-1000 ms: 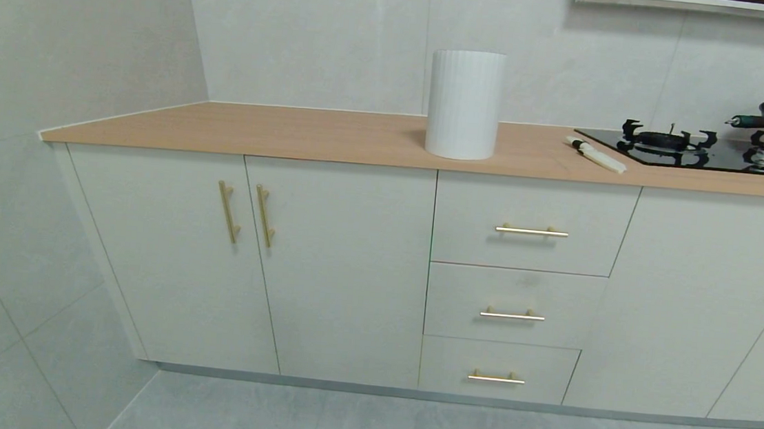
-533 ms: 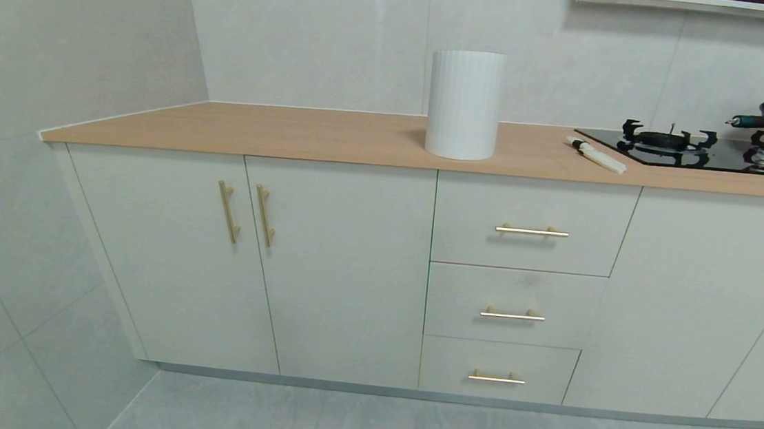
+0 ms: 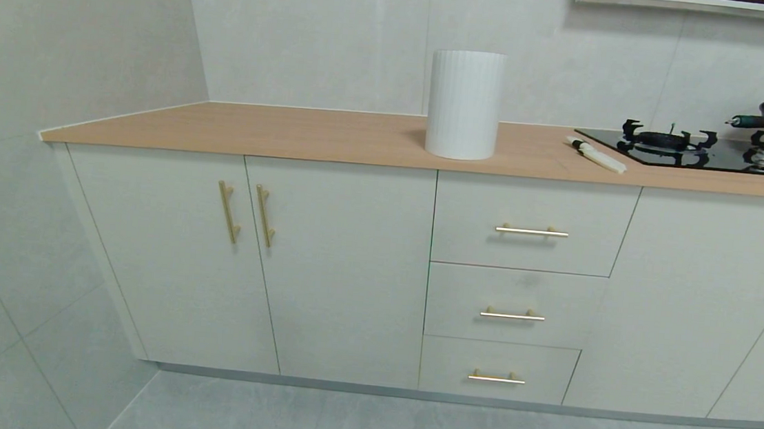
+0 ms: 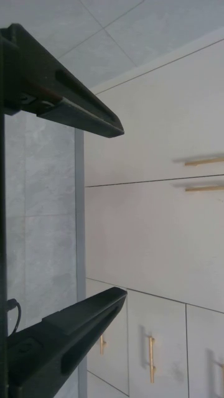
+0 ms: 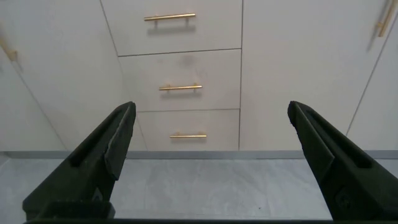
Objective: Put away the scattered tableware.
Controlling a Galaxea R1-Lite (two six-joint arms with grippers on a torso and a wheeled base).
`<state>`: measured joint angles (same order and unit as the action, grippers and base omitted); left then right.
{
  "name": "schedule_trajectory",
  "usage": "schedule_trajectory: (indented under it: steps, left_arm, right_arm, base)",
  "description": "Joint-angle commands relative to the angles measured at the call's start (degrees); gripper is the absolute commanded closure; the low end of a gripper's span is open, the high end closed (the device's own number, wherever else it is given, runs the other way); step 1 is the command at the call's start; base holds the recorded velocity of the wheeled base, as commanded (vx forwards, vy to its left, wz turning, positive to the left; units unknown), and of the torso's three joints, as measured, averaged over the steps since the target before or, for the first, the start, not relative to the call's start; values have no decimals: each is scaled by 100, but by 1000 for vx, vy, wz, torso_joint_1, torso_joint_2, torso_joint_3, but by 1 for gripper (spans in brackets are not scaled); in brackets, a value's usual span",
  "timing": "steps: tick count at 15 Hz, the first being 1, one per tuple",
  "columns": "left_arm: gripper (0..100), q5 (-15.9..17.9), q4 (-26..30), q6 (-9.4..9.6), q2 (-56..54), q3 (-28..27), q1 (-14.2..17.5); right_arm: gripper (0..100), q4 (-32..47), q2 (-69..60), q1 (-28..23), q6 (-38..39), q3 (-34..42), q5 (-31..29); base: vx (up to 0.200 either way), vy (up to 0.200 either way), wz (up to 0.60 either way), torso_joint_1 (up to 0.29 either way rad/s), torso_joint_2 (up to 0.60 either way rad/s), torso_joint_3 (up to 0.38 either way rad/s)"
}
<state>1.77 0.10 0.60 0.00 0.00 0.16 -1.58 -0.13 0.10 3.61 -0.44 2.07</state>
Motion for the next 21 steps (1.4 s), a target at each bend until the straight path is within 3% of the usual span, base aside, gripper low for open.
schedule_trajectory:
  steps: [1, 3, 10, 21]
  left_arm:
    - [0, -1, -1, 2, 0, 0, 2]
    - [0, -1, -1, 11, 0, 0, 2]
    - [0, -1, -1, 11, 0, 0, 2]
    - [0, -1, -1, 11, 0, 0, 2]
  right_arm:
    - [0, 0, 22, 8, -150, 0, 30]
    - [0, 194, 49, 17, -625, 35, 188]
    - [0, 185, 13, 8, -493, 35, 136]
    - [0, 185, 22, 8, -326, 44, 74]
  base:
    - [0, 0, 0, 0, 0, 0]
    - [0, 0, 0, 0, 0, 0]
    - [0, 0, 0, 0, 0, 0]
    - [200, 0, 0, 0, 2, 2]
